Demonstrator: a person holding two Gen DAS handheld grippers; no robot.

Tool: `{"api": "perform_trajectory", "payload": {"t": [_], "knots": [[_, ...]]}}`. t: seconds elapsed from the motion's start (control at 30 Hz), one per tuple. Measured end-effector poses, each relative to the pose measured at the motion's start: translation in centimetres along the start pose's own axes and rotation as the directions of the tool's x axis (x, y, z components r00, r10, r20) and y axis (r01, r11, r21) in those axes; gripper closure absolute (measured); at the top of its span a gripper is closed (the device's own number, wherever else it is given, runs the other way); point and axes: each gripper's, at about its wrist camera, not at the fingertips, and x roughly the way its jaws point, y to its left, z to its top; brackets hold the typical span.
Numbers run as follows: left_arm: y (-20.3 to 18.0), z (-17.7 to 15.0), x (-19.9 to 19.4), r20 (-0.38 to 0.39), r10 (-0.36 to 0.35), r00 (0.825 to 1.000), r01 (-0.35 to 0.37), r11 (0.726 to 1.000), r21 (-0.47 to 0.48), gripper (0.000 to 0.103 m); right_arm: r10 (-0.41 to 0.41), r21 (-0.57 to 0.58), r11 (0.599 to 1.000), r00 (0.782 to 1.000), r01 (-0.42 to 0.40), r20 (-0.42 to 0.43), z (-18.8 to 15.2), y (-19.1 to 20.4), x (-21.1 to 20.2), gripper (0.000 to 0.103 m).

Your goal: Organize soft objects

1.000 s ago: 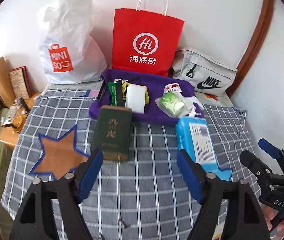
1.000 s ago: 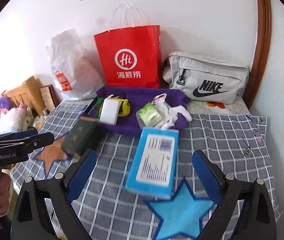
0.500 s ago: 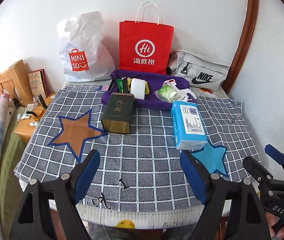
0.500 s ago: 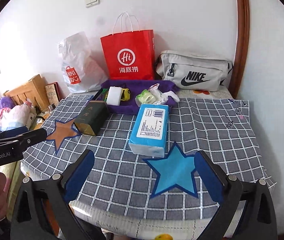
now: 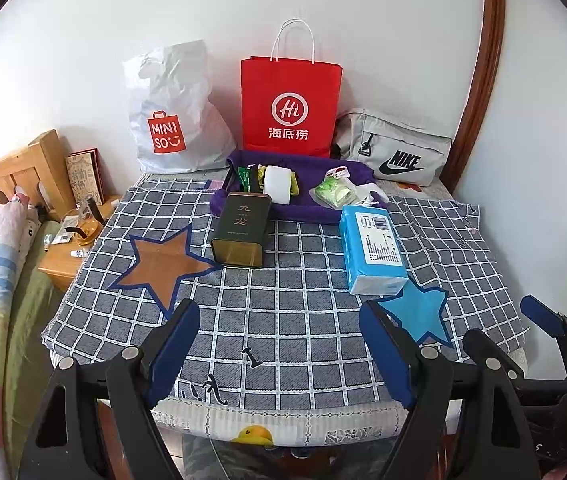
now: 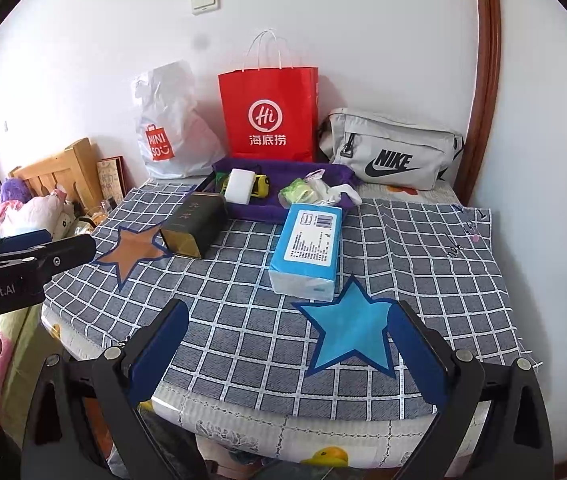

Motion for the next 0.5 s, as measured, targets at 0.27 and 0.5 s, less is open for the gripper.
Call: {"api": "perform_trajectory", "payload": {"t": [0.27, 0.5], "knots": [[0.28, -0.35, -0.23, 0.001, 0.001, 1.0, -0.001, 1.0, 0.0, 0.022, 0.014, 0.028, 1.0, 1.0, -0.014, -0.001, -0.14, -0.06, -0.26, 0.004], [0.39, -0.46, -0.23, -0.003, 0.001, 1.0, -0.001, 1.0, -0.005, 0.022, 0.007, 0.038, 0.999, 1.0, -0.007, 0.005, -0.15, -0.27, -0.77, 0.004]]}}
